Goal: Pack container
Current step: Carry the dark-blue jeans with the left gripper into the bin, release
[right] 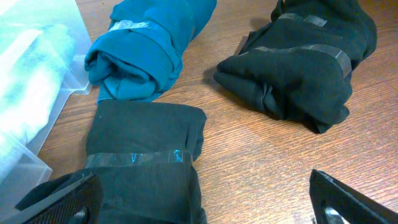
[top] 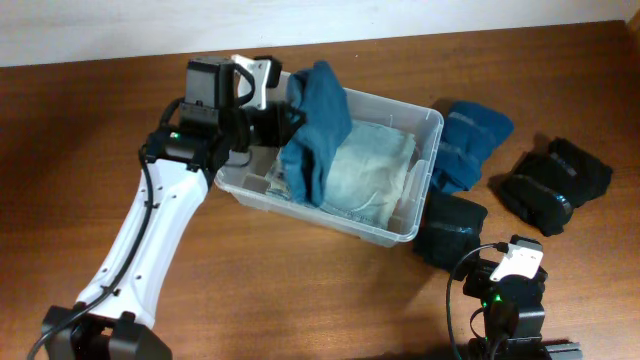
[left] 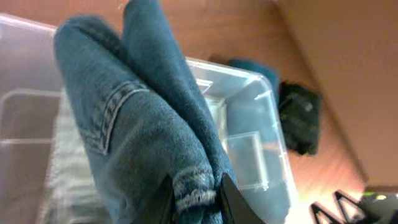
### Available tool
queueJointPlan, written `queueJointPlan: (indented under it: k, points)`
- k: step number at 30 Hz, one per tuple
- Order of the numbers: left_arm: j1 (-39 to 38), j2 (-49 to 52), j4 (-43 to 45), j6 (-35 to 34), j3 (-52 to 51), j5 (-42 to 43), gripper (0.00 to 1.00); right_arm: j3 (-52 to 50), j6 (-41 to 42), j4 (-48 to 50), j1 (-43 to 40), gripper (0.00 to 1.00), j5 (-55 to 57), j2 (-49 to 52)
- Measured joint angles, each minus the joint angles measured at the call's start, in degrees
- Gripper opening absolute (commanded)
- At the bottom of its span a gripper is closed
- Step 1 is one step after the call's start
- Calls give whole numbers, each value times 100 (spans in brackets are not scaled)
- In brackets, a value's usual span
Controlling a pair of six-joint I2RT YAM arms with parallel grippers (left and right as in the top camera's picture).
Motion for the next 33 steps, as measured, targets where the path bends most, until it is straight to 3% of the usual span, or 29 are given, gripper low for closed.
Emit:
queueJointPlan:
  k: [5, 12, 20, 27, 30, 32, 33]
  points:
    - [-282, 24, 581, -361, 0, 94, 0, 0, 0, 2, 0, 98, 0, 2]
    - [-695, 57, 616, -503, 0, -33, 0, 0, -2, 0, 0, 98, 0, 2]
    - [-787, 118, -105, -247, 2, -601, 2, 0, 2, 2, 0, 98, 0, 2]
    - [-619, 118, -914, 245, 2, -1473, 44, 0, 0, 2, 0, 98, 0, 2]
    - [-310, 118, -1185, 361, 4, -2068, 53, 0, 0, 2, 0, 98, 0, 2]
    - [7, 118, -1303, 402, 11, -2317, 70, 0, -2, 2, 0, 98, 0, 2]
    - [212, 118, -1353, 396, 13, -2387, 70, 0, 2, 0, 0, 98, 0, 2]
